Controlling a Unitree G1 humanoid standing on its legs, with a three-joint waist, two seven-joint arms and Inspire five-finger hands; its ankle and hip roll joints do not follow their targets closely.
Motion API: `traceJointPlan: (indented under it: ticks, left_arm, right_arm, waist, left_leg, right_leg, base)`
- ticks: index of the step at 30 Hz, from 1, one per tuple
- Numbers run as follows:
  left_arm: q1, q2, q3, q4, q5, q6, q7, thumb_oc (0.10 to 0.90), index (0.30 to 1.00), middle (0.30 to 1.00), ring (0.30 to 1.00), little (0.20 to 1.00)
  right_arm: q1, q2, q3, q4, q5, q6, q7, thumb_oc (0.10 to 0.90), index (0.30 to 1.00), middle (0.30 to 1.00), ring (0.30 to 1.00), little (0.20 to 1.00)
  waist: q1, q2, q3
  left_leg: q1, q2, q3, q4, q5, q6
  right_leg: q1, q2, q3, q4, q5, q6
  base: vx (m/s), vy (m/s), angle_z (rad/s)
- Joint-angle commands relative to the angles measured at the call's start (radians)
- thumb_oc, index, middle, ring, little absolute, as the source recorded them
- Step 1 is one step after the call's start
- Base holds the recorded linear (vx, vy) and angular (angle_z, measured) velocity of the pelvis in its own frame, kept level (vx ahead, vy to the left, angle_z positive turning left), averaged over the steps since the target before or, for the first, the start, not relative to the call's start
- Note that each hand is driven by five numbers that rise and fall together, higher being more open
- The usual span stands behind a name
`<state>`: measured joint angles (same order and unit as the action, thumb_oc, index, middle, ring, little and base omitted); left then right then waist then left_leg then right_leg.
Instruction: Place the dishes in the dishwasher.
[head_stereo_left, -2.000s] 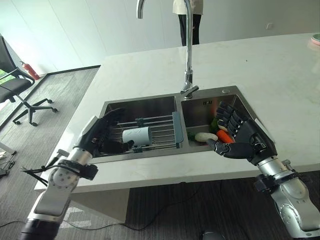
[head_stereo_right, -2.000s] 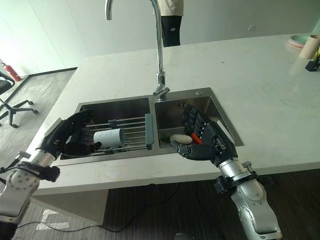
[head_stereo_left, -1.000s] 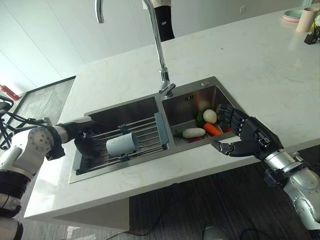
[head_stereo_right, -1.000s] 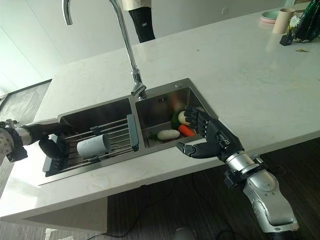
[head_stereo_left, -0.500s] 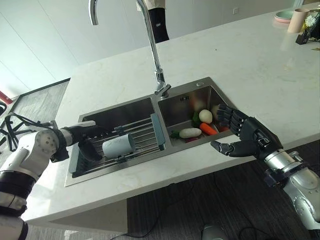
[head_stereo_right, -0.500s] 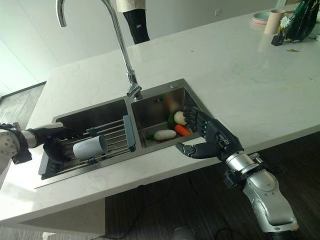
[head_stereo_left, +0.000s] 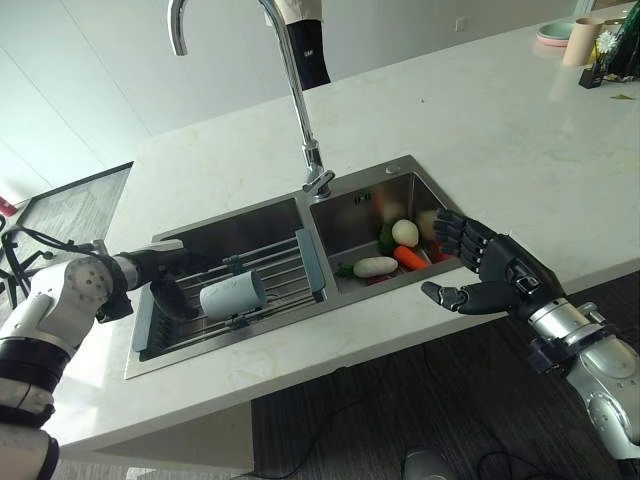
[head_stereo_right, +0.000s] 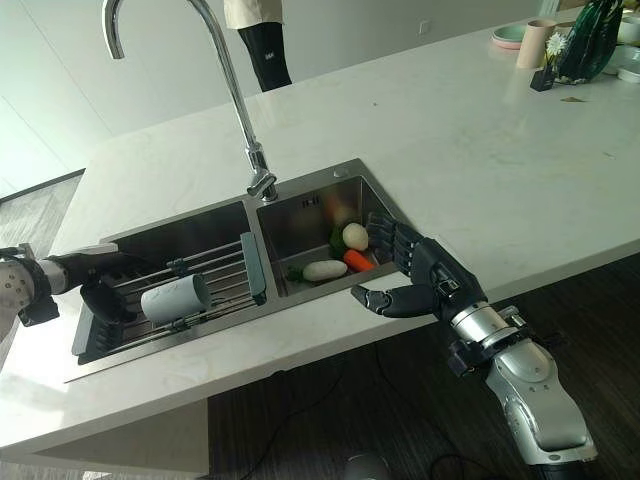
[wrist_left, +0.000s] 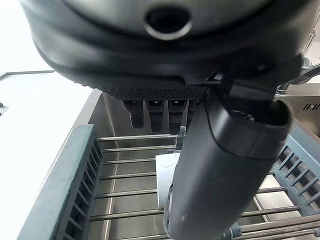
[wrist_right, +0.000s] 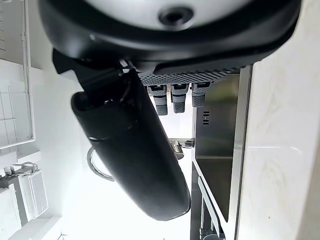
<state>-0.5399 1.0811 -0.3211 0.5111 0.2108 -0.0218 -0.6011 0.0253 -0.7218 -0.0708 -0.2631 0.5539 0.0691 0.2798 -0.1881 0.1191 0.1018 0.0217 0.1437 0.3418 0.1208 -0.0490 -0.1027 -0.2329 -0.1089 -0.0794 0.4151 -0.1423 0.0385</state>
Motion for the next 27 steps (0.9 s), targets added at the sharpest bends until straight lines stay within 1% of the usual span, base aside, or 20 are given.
traceJointPlan:
  ticks: [1, 14, 18, 20, 24, 27]
  left_arm:
    - [-0.132, 0.034, 0.038, 0.009, 0.011, -0.002, 0.047, 0.8, 0.9, 0.9, 0.9, 0.9]
    - [-0.129, 0.004, 0.027, 0.054, 0.017, 0.001, 0.031, 0.8, 0.9, 0.9, 0.9, 0.9]
    - [-0.128, 0.002, 0.026, 0.065, 0.01, 0.011, 0.021, 0.8, 0.9, 0.9, 0.9, 0.9]
    - [-0.122, 0.001, 0.03, 0.075, 0.01, 0.002, 0.024, 0.8, 0.9, 0.9, 0.9, 0.9]
    - [-0.112, -0.015, 0.036, 0.096, 0.007, 0.011, 0.036, 0.8, 0.9, 0.9, 0.9, 0.9]
    - [-0.11, -0.019, 0.038, 0.115, 0.019, -0.012, 0.059, 0.8, 0.9, 0.9, 0.9, 0.9]
  right_arm:
    - [-0.117, 0.01, -0.073, -0.085, 0.047, -0.127, 0.015, 0.8, 0.9, 0.9, 0.9, 0.9]
    - [-0.108, 0.011, -0.082, -0.087, 0.046, -0.123, 0.027, 0.8, 0.9, 0.9, 0.9, 0.9]
    - [-0.102, 0.017, -0.081, -0.092, 0.036, -0.12, 0.028, 0.8, 0.9, 0.9, 0.9, 0.9]
    - [-0.098, 0.016, -0.085, -0.09, 0.039, -0.12, 0.032, 0.8, 0.9, 0.9, 0.9, 0.9]
    - [-0.093, 0.015, -0.092, -0.086, 0.041, -0.125, 0.043, 0.8, 0.9, 0.9, 0.9, 0.9]
    - [-0.09, 0.011, -0.099, -0.092, 0.042, -0.12, 0.05, 0.8, 0.9, 0.9, 0.9, 0.9]
  waist:
    - [-0.005, -0.021, -0.073]
    - [-0.024, -0.019, -0.074]
    - [-0.03, -0.017, -0.075]
    - [-0.032, -0.016, -0.075]
    - [-0.039, -0.017, -0.074]
    - [-0.043, -0.018, -0.075]
  left_leg:
    - [-0.056, 0.003, 0.002, 0.179, -0.206, 0.042]
    - [-0.048, 0.007, 0.018, 0.179, -0.21, 0.045]
    - [-0.045, 0.007, 0.023, 0.179, -0.21, 0.045]
    - [-0.043, 0.008, 0.026, 0.179, -0.211, 0.045]
    - [-0.042, 0.009, 0.03, 0.179, -0.211, 0.045]
    - [-0.041, 0.011, 0.033, 0.179, -0.211, 0.045]
  right_leg:
    - [0.117, -0.022, -0.058, -0.115, -0.04, 0.134]
    - [0.114, -0.014, -0.043, -0.115, -0.04, 0.133]
    - [0.112, -0.013, -0.038, -0.115, -0.039, 0.134]
    - [0.112, -0.012, -0.037, -0.115, -0.038, 0.133]
    - [0.109, -0.009, -0.03, -0.115, -0.037, 0.133]
    - [0.107, -0.008, -0.026, -0.115, -0.036, 0.134]
  base:
    - [0.0, 0.014, -0.04]
    - [0.0, 0.003, -0.04]
    - [0.0, 0.0, 0.0]
    - [0.0, 0.0, 0.0]
    - [0.02, 0.008, -0.1]
    - [0.01, 0.004, -0.07]
